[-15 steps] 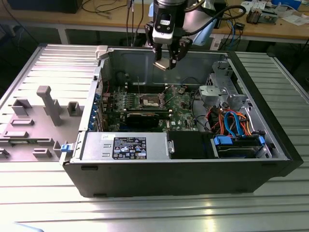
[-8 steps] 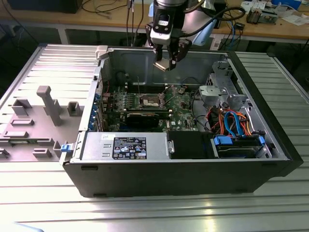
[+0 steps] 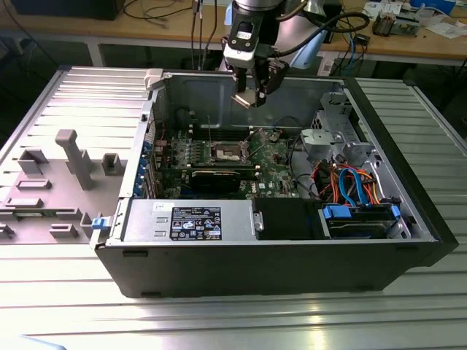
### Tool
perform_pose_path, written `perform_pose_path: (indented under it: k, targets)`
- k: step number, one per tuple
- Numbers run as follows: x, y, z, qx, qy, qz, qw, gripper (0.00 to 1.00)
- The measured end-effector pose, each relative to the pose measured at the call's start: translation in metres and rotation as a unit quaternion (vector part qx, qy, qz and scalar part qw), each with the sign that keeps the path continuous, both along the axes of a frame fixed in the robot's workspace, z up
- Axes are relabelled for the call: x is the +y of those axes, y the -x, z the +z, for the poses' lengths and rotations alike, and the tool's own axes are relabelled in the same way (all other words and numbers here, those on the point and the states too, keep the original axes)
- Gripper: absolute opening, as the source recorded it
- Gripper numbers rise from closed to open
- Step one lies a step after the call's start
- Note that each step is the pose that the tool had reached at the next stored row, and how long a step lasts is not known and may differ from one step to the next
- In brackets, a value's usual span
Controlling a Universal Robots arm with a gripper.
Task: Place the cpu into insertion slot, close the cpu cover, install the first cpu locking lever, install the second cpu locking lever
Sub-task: 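Place the cpu into insertion slot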
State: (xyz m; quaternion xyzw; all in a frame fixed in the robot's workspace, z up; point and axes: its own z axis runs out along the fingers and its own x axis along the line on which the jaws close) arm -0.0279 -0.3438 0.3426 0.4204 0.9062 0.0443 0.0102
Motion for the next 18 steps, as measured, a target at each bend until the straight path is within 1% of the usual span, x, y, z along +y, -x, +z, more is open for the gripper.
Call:
perform_pose_path:
  k: [4, 7, 11, 13, 14, 18]
  targets:
    - [0.0, 0.0, -0.0005, 0.0, 0.0, -0.013, 0.99992, 0.54]
    - [0.0, 0.0, -0.0013, 0.0, 0.0, -0.026, 0.99966, 0.54]
    - [0.0, 0.0, -0.0018, 0.0, 0.0, -0.038, 0.99928, 0.54]
    - [0.0, -0.0001, -0.002, -0.0001, 0.0, -0.046, 0.99894, 0.54]
    - [0.0, 0.0, -0.0022, 0.0, 0.0, -0.053, 0.99861, 0.54]
    - [0.0, -0.0001, -0.0027, -0.0001, 0.0, -0.068, 0.99771, 0.54]
